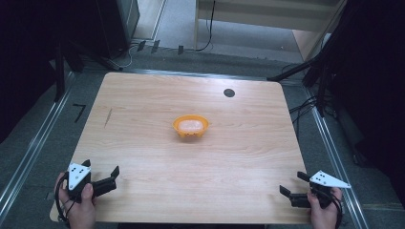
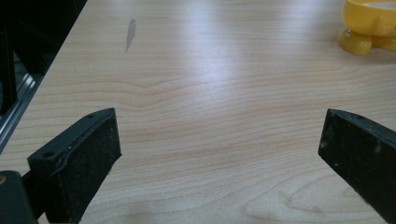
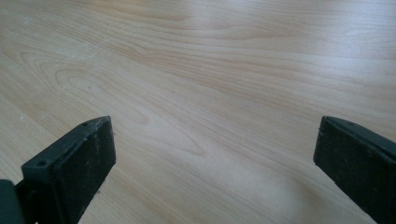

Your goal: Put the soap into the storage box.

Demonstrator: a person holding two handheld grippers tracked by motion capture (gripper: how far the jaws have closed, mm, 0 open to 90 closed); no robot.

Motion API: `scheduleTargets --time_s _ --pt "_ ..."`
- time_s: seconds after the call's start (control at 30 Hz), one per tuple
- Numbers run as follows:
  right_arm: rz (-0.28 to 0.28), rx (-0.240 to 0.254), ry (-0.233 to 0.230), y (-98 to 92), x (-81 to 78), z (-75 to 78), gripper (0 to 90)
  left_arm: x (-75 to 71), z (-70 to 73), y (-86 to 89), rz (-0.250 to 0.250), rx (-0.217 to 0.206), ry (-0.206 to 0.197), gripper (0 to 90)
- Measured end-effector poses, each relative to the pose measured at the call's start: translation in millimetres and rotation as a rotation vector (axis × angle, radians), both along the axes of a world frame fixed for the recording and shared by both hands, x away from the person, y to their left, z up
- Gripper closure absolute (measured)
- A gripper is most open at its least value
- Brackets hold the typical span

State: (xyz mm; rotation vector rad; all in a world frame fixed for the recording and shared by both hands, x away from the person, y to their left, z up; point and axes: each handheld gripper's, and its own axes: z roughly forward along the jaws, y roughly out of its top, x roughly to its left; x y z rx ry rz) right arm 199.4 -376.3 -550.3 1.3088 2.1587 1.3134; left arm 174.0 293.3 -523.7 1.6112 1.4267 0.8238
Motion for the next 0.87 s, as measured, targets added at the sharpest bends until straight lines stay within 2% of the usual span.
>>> scheduleTargets --time_s 0.33,0.47,0.6,0.67,0.87 --pt "-0.031 0.047 -0.053 -10.9 -8.9 -1.6 0.0 0.9 -0.3 0.9 -0.005 -0.010 0.004 0.0" --pt "-0.046 0.092 -0.078 -9.9 -10.4 -1.6 0.0 1.6 -0.2 0.2 -0.009 -0.004 0.013 0.0" --pt "-0.052 0.033 -0.109 -6.0 -10.2 -1.0 0.0 1.4 -0.2 0.3 -0.001 -0.005 0.016 0.0" --pt "-0.052 0.013 -0.105 -3.7 -10.0 -0.7 0.0 1.1 -0.2 -0.3 0.005 -0.001 0.016 0.0" --pt "-0.050 0.021 -0.113 -3.1 -11.1 -0.6 0.0 1.5 -0.3 -0.9 0.009 0.008 0.018 0.0"
